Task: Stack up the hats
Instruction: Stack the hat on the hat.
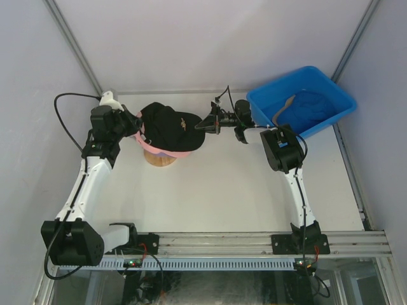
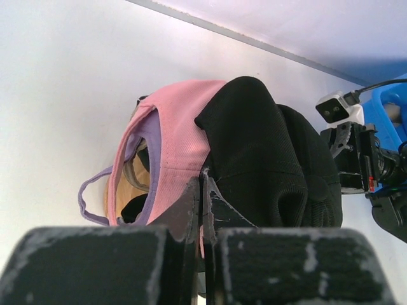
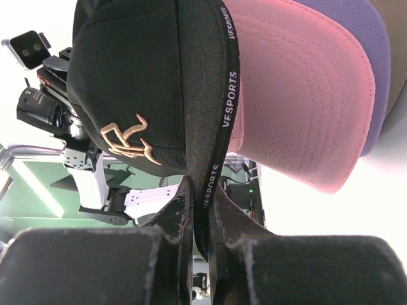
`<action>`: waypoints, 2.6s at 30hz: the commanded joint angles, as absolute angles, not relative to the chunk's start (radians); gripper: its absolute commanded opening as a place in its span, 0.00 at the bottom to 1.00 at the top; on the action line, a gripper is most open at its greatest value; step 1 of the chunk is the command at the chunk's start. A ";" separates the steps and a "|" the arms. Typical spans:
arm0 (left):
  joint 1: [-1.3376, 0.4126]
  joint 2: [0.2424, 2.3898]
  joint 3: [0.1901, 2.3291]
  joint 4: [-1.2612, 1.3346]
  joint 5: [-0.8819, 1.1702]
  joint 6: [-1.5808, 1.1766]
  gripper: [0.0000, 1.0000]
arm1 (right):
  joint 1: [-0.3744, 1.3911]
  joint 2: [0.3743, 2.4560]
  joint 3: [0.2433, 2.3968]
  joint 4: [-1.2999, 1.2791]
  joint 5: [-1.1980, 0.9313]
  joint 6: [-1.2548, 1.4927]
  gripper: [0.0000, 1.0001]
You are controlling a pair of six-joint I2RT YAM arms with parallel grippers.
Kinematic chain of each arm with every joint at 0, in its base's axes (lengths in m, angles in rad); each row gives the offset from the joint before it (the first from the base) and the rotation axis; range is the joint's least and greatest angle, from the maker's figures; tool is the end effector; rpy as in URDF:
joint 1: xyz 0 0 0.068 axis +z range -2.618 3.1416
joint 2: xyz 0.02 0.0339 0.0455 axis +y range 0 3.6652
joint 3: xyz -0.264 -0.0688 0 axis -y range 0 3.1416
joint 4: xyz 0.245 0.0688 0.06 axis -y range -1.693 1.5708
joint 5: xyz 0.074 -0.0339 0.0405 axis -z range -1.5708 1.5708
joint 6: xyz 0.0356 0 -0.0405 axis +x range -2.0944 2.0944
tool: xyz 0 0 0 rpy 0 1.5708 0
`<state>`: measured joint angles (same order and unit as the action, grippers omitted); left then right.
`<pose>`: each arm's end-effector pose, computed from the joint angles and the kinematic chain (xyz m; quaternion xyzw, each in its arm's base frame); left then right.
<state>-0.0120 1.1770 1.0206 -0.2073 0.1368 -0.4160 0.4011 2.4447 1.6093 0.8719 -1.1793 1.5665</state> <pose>0.2721 -0.0081 0.3395 -0.1268 0.8125 -0.1752 0.5414 0.4648 0.2329 0.1447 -0.0168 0.7020 0.7119 0.0100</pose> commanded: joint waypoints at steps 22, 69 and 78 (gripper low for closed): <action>-0.017 1.043 1.070 -0.185 -0.216 -0.387 0.00 | 0.369 2.359 1.680 0.948 -1.133 1.602 0.00; 0.014 1.304 1.097 -0.402 -0.456 -0.485 0.00 | 0.337 2.464 1.562 0.860 -0.990 1.549 0.00; 0.014 1.333 1.086 -0.424 -0.424 -0.472 0.00 | 0.344 2.459 1.572 0.574 -0.943 1.364 0.00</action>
<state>-0.0284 1.2987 1.0698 -0.3214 -0.3256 -0.5125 0.4202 2.4145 1.5936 0.8825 -1.0447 1.5291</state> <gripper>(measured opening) 0.008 0.040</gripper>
